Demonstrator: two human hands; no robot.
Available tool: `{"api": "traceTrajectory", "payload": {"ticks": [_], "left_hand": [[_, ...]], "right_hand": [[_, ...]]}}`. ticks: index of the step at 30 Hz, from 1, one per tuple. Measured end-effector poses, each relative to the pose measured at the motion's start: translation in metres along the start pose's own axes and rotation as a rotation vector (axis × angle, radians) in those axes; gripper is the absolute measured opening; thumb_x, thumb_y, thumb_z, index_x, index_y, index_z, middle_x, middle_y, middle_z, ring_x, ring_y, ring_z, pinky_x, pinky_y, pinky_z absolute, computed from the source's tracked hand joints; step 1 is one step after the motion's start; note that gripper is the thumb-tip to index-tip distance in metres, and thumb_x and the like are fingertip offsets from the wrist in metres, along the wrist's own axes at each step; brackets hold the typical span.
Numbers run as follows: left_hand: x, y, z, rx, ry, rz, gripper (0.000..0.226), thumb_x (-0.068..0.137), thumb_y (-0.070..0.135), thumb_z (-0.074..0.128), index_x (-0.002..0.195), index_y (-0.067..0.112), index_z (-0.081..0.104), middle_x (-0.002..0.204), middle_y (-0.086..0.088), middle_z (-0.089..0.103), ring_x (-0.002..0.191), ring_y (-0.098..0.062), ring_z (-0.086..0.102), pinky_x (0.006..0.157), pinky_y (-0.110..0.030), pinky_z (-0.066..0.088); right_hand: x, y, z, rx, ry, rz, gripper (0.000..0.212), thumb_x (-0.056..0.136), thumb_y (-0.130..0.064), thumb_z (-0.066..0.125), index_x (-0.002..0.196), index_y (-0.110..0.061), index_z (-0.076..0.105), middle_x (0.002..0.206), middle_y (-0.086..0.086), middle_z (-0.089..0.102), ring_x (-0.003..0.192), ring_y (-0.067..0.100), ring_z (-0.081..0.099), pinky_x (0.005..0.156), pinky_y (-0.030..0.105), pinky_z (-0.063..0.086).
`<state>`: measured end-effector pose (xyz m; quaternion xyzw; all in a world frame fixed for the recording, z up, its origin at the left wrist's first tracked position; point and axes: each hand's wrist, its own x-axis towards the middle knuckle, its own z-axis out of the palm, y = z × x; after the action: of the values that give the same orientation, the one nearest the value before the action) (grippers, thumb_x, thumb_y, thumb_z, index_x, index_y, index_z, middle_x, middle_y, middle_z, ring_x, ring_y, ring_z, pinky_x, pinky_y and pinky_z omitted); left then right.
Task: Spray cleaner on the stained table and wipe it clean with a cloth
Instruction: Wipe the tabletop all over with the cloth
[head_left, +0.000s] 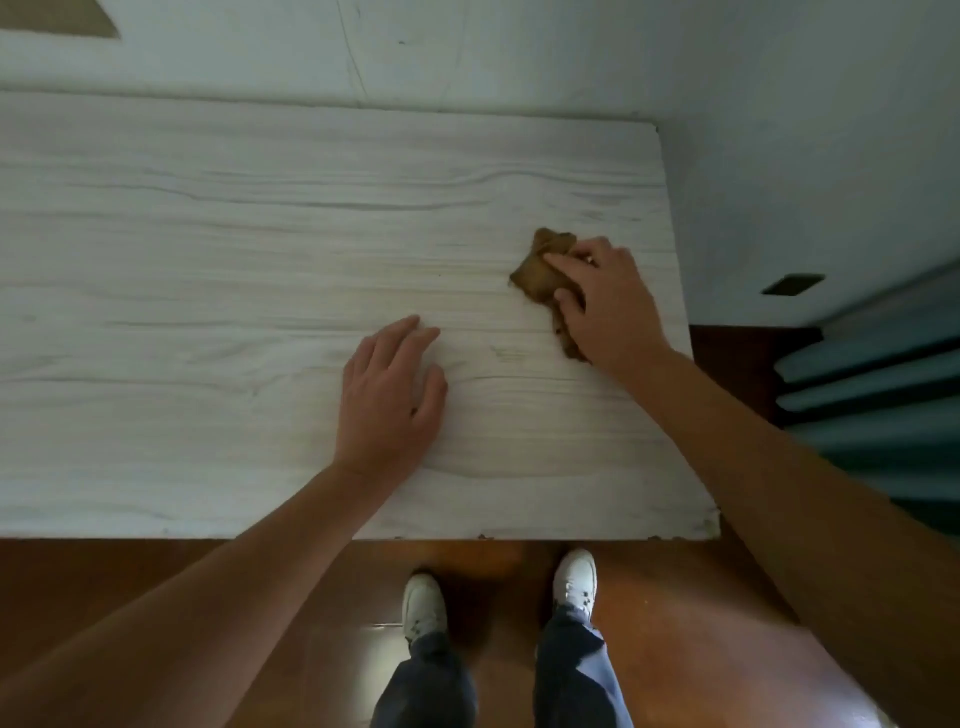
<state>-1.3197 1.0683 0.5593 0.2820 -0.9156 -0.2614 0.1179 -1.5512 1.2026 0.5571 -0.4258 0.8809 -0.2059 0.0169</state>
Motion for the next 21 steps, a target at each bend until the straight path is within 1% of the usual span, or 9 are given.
{"api": "traceTrajectory", "payload": {"ticks": [1, 3, 6, 8, 10, 15, 17, 19, 21], "left_hand": [[-0.005, -0.008, -0.008, 0.041, -0.009, 0.036, 0.052, 0.097, 0.038, 0.038, 0.14, 0.018, 0.057, 0.151, -0.003, 0.051, 0.143, -0.023, 0.042, 0.121, -0.047, 0.029], [-0.015, -0.03, -0.025, 0.136, -0.019, 0.079, 0.051, 0.098, 0.038, 0.037, 0.141, 0.018, 0.055, 0.153, -0.004, 0.049, 0.144, -0.025, 0.041, 0.121, -0.047, 0.029], [-0.035, -0.066, -0.04, 0.269, -0.062, 0.13, 0.053, 0.099, 0.039, 0.037, 0.143, 0.015, 0.055, 0.155, -0.009, 0.047, 0.145, -0.028, 0.04, 0.119, -0.047, 0.029], [-0.047, -0.081, -0.038, 0.314, -0.1, 0.186, 0.055, 0.099, 0.038, 0.038, 0.146, 0.013, 0.052, 0.16, -0.012, 0.041, 0.15, -0.03, 0.034, 0.123, -0.05, 0.026], [-0.051, -0.085, -0.035, 0.315, -0.112, 0.202, 0.056, 0.099, 0.037, 0.039, 0.149, 0.013, 0.05, 0.162, -0.012, 0.037, 0.153, -0.03, 0.029, 0.125, -0.051, 0.022], [-0.05, -0.081, -0.036, 0.311, -0.117, 0.169, 0.058, 0.098, 0.038, 0.037, 0.151, 0.016, 0.046, 0.164, -0.01, 0.033, 0.155, -0.028, 0.025, 0.127, -0.047, 0.016], [-0.05, -0.08, -0.036, 0.311, -0.107, 0.161, 0.059, 0.097, 0.039, 0.036, 0.15, 0.017, 0.048, 0.163, -0.01, 0.035, 0.154, -0.028, 0.026, 0.126, -0.048, 0.017], [-0.05, -0.077, -0.036, 0.317, -0.108, 0.157, 0.06, 0.096, 0.04, 0.035, 0.149, 0.017, 0.049, 0.163, -0.01, 0.037, 0.152, -0.029, 0.028, 0.124, -0.048, 0.019], [-0.049, -0.075, -0.036, 0.316, -0.111, 0.147, 0.059, 0.096, 0.04, 0.034, 0.149, 0.018, 0.049, 0.163, -0.011, 0.036, 0.152, -0.03, 0.028, 0.124, -0.048, 0.019]], "right_hand": [[0.003, -0.009, 0.006, -0.012, 0.036, 0.088, 0.041, 0.095, -0.016, 0.056, 0.136, -0.017, 0.059, 0.13, 0.006, 0.05, 0.113, 0.027, 0.045, 0.095, 0.043, 0.048], [-0.007, -0.037, 0.017, -0.014, 0.072, 0.123, 0.041, 0.093, -0.016, 0.057, 0.134, -0.014, 0.06, 0.13, 0.009, 0.051, 0.111, 0.031, 0.046, 0.095, 0.044, 0.048], [-0.06, -0.081, 0.026, 0.054, -0.015, -0.075, 0.042, 0.09, -0.016, 0.059, 0.131, -0.014, 0.063, 0.126, 0.007, 0.055, 0.106, 0.028, 0.048, 0.093, 0.039, 0.048], [-0.104, -0.094, 0.023, 0.058, -0.101, -0.206, 0.042, 0.092, -0.017, 0.059, 0.134, -0.016, 0.061, 0.128, 0.003, 0.055, 0.108, 0.024, 0.05, 0.095, 0.034, 0.047], [-0.134, -0.084, 0.013, 0.033, -0.126, -0.223, 0.042, 0.095, -0.02, 0.058, 0.137, -0.019, 0.06, 0.131, 0.002, 0.055, 0.112, 0.023, 0.051, 0.097, 0.033, 0.047], [-0.156, -0.016, -0.027, -0.1, -0.035, -0.022, 0.041, 0.098, -0.025, 0.054, 0.139, -0.019, 0.057, 0.129, 0.002, 0.054, 0.11, 0.021, 0.048, 0.093, 0.035, 0.047], [-0.165, 0.002, -0.037, -0.137, -0.012, 0.07, 0.041, 0.098, -0.025, 0.054, 0.139, -0.021, 0.057, 0.128, 0.001, 0.053, 0.109, 0.02, 0.047, 0.089, 0.028, 0.047], [-0.176, 0.01, -0.041, -0.157, -0.003, 0.13, 0.041, 0.098, -0.025, 0.056, 0.139, -0.022, 0.056, 0.129, 0.001, 0.052, 0.109, 0.019, 0.047, 0.085, 0.022, 0.042], [-0.186, 0.007, -0.042, -0.161, 0.017, 0.164, 0.042, 0.097, -0.024, 0.057, 0.139, -0.022, 0.056, 0.129, 0.001, 0.052, 0.11, 0.019, 0.047, 0.083, 0.021, 0.04]]}}
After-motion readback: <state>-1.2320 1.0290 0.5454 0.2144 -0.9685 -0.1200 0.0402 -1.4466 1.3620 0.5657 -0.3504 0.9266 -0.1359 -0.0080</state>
